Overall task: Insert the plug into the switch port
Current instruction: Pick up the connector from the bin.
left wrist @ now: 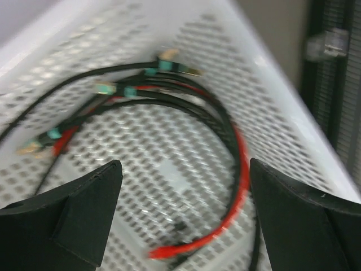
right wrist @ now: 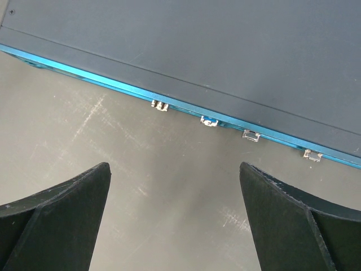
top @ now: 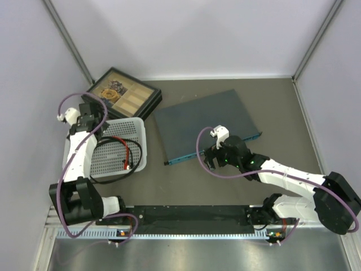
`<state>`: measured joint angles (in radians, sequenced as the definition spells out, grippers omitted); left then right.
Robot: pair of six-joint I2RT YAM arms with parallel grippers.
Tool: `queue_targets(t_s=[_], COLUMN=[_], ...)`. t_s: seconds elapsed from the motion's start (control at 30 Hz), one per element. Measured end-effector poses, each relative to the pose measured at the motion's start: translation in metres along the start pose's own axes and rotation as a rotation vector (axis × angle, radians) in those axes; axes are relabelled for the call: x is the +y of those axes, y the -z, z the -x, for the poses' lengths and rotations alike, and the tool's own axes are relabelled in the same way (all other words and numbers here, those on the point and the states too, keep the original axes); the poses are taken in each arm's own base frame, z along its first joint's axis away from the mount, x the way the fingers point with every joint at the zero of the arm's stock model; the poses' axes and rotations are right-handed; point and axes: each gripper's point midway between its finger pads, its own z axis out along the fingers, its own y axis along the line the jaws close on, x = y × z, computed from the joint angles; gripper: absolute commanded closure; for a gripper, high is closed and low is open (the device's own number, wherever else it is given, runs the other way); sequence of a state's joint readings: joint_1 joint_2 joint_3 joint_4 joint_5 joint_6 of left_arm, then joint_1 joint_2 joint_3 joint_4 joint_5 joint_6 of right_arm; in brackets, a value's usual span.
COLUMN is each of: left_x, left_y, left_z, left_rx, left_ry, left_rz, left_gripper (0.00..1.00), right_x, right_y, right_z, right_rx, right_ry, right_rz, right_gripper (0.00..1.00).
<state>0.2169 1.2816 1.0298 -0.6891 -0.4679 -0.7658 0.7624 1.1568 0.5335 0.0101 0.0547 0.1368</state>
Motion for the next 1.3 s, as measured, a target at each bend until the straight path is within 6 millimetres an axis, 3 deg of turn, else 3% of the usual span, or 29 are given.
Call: queue_targets(t_s=[0.1, 0.2, 0.3, 0.5, 1.17, 1.3], left_x=[-0.031, -0.052, -0.063, -0.066, -0.08, -0.08], left_y=[0.011, 0.007, -0.012, -0.039, -0.039, -0.042], left_z=[-0.007, -0.029, -0.061, -0.097, -0.12, -0.125], left_rx=[0.004, 0.043, 0.12, 0.211, 0.245, 0.249], left_ry=[-0.023, -0.067, -0.117, -0.144, -0.173, -0.193], left_rz=[-0.076, -0.098, -0.074, -0.025, -0.045, -0.032], left_gripper=[0.05, 0.12, 0.18, 0.35, 0.55, 0.65], right_x=[-0.001, -0.003, -0.005, -0.008, -0.008, -0.008], right_y=[0.0, -0.001, -0.003, -0.006, -0.007, -0.008], right_z=[0.0, 0.001, 0.0, -0.005, -0.003, -0.002], right_rx=[0.0, 0.0, 0.006, 0.024, 0.016, 0.006], right_ry=[0.007, 0.017, 0.027, 0.039, 0.043, 0.042], right_rz=[-0.005, -0.013, -0.024, -0.034, -0.038, -0.04], right_gripper=[0.05, 0.05, 0.05, 0.05, 0.05, 0.05])
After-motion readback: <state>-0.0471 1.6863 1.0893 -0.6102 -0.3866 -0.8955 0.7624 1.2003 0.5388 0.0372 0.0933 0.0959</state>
